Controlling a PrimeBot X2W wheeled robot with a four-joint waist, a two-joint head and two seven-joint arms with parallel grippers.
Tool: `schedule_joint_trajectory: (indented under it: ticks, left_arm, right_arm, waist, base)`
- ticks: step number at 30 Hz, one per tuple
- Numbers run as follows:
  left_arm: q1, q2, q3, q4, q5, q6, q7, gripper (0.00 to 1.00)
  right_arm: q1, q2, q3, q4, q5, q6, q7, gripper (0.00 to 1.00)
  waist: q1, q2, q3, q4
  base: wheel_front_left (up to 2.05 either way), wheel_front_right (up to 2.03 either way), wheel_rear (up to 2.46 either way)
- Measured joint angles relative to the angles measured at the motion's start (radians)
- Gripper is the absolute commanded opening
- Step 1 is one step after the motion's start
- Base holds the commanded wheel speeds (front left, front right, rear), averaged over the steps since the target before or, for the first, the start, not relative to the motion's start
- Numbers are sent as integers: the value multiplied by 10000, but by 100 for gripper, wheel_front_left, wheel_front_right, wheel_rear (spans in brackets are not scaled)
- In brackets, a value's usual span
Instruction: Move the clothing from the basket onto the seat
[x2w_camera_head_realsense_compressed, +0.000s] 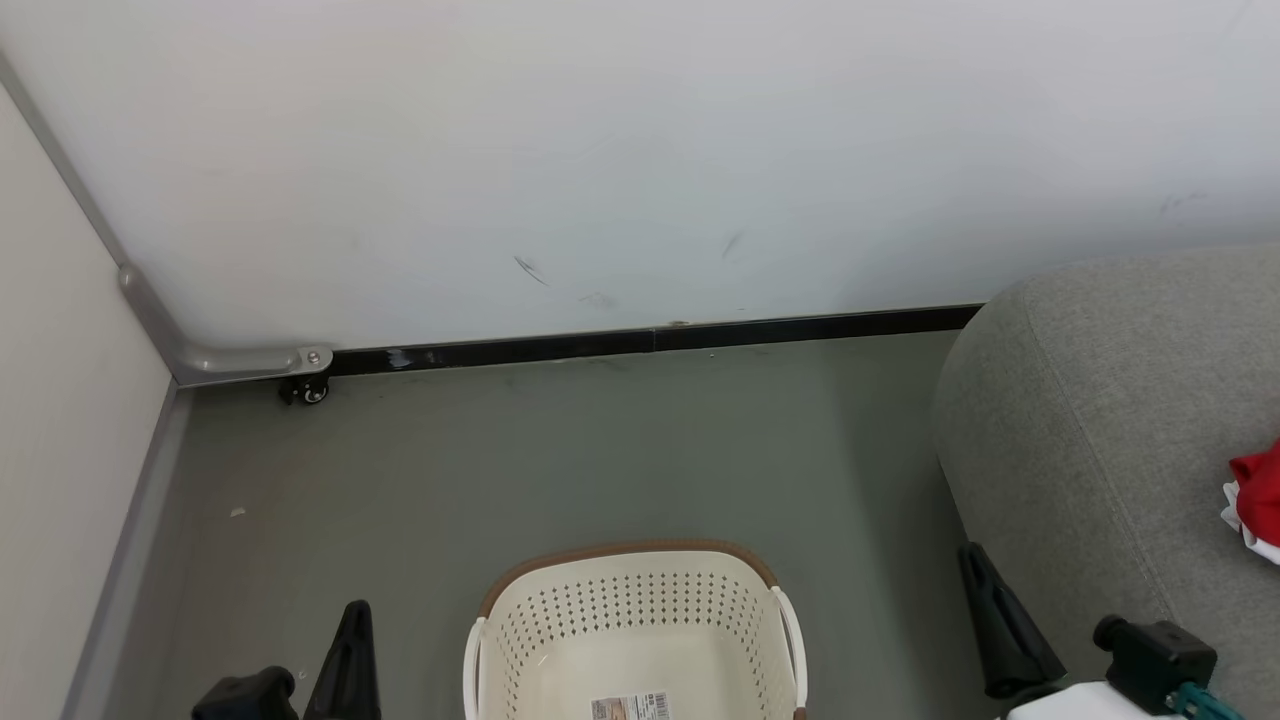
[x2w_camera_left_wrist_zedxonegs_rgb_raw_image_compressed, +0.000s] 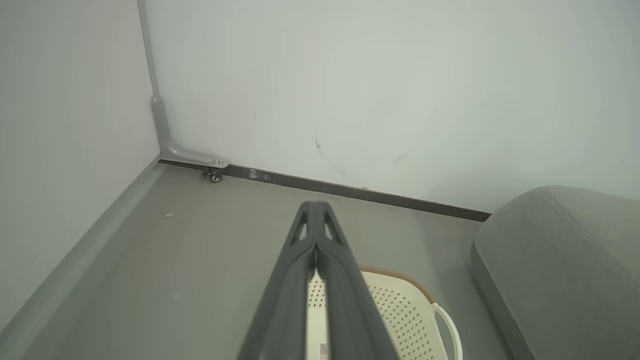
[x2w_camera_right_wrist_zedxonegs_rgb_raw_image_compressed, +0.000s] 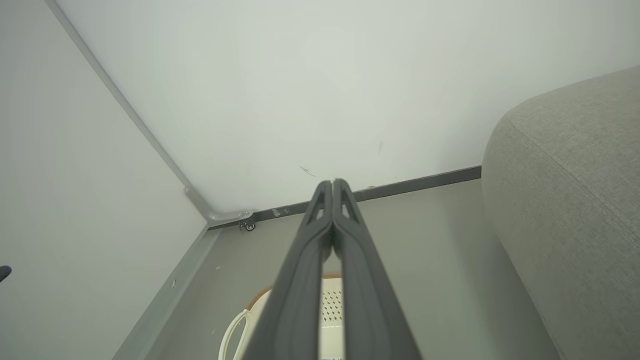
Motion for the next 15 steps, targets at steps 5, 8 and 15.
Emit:
schedule_joint_trajectory:
  ticks: [5,8,15]
  left_arm:
    - [0,-54,230,-52,-876,-226,186,0]
    - [0,-98,336,-77,-1283,-326,316,0]
    - [-2,-194,568,-130,-2247,-640,570,0]
  right_arm:
    - [-10,2,-151,-13,1152,0,178,0]
    - [-19,2,-215,-21,1563,0,278,0]
    - [-42,-6,-301,-44,2610,0,483,0]
  waist:
    - [11,0,14,-4]
    - [31,0,16,-6]
    - [94,0,-3,-11]
  base:
    - [0,0,0]
    - [0,0,0]
    - [0,0,0]
